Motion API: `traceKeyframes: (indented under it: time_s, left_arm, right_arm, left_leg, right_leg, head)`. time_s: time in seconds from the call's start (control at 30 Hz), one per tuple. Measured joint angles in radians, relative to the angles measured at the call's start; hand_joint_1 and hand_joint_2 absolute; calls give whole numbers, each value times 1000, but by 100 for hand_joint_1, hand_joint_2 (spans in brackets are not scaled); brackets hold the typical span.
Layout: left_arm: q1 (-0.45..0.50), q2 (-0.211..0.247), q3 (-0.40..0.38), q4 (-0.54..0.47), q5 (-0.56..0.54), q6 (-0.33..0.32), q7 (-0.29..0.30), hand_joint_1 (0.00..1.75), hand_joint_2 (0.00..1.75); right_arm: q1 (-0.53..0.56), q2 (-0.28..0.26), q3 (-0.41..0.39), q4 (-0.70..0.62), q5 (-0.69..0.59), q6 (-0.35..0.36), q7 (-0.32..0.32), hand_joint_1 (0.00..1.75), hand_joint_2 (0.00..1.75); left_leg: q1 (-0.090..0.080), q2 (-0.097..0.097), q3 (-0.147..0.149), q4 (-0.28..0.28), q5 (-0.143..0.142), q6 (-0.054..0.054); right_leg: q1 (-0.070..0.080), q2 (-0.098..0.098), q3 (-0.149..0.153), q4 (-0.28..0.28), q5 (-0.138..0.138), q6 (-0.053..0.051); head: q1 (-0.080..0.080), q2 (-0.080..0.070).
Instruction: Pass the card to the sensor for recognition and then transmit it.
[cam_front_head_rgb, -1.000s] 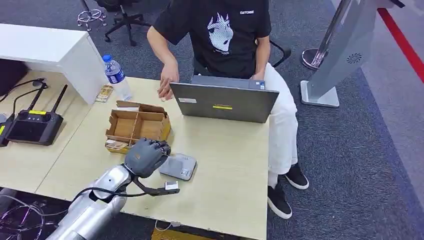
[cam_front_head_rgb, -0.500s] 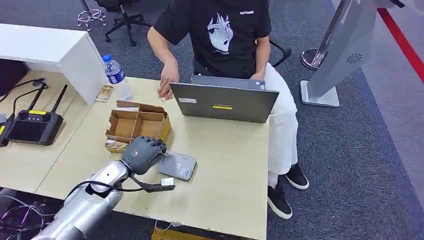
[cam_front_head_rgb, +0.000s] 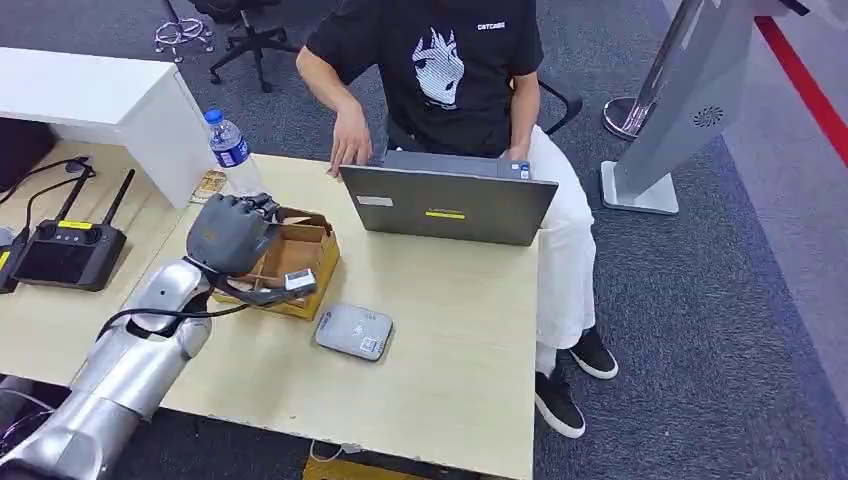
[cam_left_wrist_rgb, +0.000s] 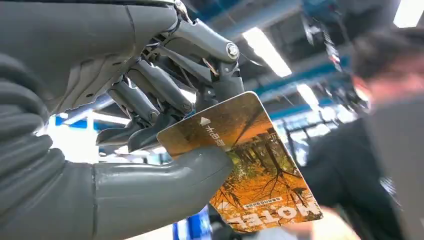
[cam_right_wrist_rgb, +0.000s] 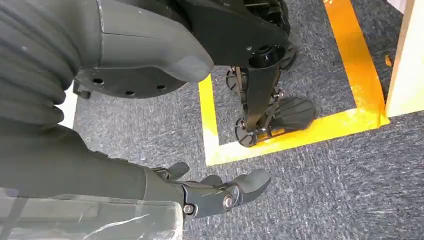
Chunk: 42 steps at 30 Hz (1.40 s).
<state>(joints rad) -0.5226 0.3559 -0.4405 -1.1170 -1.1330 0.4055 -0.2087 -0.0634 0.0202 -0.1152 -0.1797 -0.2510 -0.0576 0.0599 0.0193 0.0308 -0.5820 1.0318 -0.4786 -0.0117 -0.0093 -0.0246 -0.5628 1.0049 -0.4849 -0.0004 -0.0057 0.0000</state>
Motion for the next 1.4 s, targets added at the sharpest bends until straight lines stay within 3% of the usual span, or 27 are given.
traceKeyframes:
  time_s: [0.43, 0.9, 0.93, 0.97, 1.0, 1.2, 1.4]
  left_arm:
    - [-23, -3, 144, 11, 9, 66, -14, 175, 175]
    - [-12, -13, 183, 15, 2, 108, -42, 175, 175]
    - [-8, -16, 186, 15, 1, 109, -45, 161, 175]
    - [-4, -18, 188, 15, 0, 110, -46, 31, 175]
    - [-1, -20, 188, 15, -1, 112, -47, 0, 175]
    - [31, -29, 194, -5, 7, 132, -58, 0, 175]
    - [117, -32, 196, -57, 70, 86, -118, 0, 175]
  right_arm:
    - [-1, 1, 0, 1, 14, -2, 1, 0, 175]
    - [-1, 3, 0, 1, 14, -3, 1, 0, 175]
    - [-1, 3, 0, 1, 15, -3, 1, 0, 175]
    - [-1, 3, 0, 1, 15, -3, 1, 0, 175]
    - [-1, 3, 0, 1, 15, -3, 1, 0, 175]
    - [-2, 3, 0, 1, 14, -5, 1, 0, 175]
    - [0, 5, 0, 1, 9, -6, 0, 0, 175]
  left_leg:
    - [0, 0, 0, 0, 0, 0]
    - [0, 0, 0, 0, 0, 0]
    - [0, 0, 0, 0, 0, 0]
    - [0, 0, 0, 0, 0, 0]
    - [0, 0, 0, 0, 0, 0]
    - [0, 0, -1, 0, 0, 0]
    - [0, 0, -1, 0, 0, 0]
  right_leg:
    - [0, 0, 0, 0, 0, 0]
    - [0, -1, 0, 0, 0, 0]
    - [0, 0, 0, 0, 0, 0]
    - [0, 0, 0, 0, 0, 0]
    - [0, 0, 0, 0, 0, 0]
    - [0, 0, 0, 0, 0, 0]
    - [0, 0, -1, 0, 0, 0]
  head:
    - [0, 0]
    - [0, 0]
    - [0, 0]
    - [0, 0]
    - [0, 0]
    - [0, 0]
    - [0, 0]
